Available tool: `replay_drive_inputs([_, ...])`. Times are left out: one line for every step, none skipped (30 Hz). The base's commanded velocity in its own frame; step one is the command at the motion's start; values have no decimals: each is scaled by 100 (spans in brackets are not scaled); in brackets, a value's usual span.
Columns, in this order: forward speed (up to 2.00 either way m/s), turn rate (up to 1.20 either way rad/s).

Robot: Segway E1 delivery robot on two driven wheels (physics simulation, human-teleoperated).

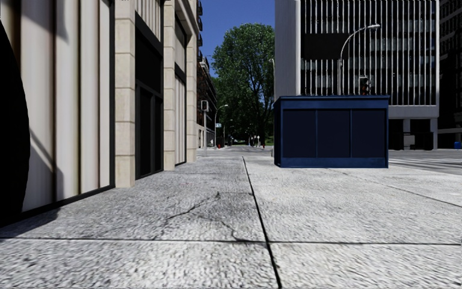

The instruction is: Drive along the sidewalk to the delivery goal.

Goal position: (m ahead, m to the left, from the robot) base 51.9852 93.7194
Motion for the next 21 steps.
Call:
replay_drive_inputs([200, 0])
replay_drive_inputs([200, 0])
replay_drive_inputs([200, 0])
replay_drive_inputs([200, 0])
replay_drive_inputs([200, 0])
replay_drive_inputs([200, 0])
replay_drive_inputs([200, 0])
replay_drive_inputs([200, 0])
replay_drive_inputs([200, 0])
replay_drive_inputs([200, 0])
replay_drive_inputs([200, 0])
replay_drive_inputs([200, 0])
replay_drive_inputs([200, 0])
replay_drive_inputs([200, 0])
replay_drive_inputs([200, 0])
replay_drive_inputs([200, 0])
replay_drive_inputs([200, 0])
replay_drive_inputs([200, 0])
replay_drive_inputs([200, 0])
replay_drive_inputs([200, 0])
replay_drive_inputs([200, 0])
